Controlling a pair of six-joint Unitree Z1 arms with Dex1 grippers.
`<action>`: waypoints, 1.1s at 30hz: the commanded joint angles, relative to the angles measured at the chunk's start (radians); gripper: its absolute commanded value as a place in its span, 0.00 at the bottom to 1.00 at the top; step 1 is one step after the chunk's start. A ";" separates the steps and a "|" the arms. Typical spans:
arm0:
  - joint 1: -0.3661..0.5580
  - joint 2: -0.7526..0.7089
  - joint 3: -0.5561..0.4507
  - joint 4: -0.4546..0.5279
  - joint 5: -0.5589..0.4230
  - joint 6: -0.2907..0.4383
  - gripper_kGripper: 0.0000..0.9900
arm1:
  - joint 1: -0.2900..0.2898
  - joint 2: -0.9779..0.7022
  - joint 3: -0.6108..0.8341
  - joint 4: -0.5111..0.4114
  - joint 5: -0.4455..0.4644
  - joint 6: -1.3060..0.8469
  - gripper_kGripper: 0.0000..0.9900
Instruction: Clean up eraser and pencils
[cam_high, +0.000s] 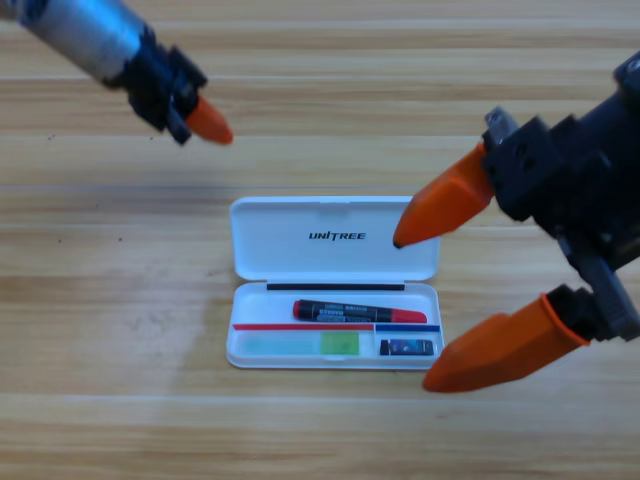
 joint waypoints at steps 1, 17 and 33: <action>0.010 0.106 0.047 0.011 -0.132 0.072 0.00 | 0.014 -0.026 0.043 -0.023 0.032 0.007 1.00; -0.065 0.146 0.015 0.165 -0.306 0.236 0.00 | 0.014 -0.020 0.039 -0.031 0.043 0.019 1.00; -0.180 0.147 0.040 0.182 -0.269 0.246 0.00 | 0.014 -0.032 0.043 -0.031 0.038 0.024 1.00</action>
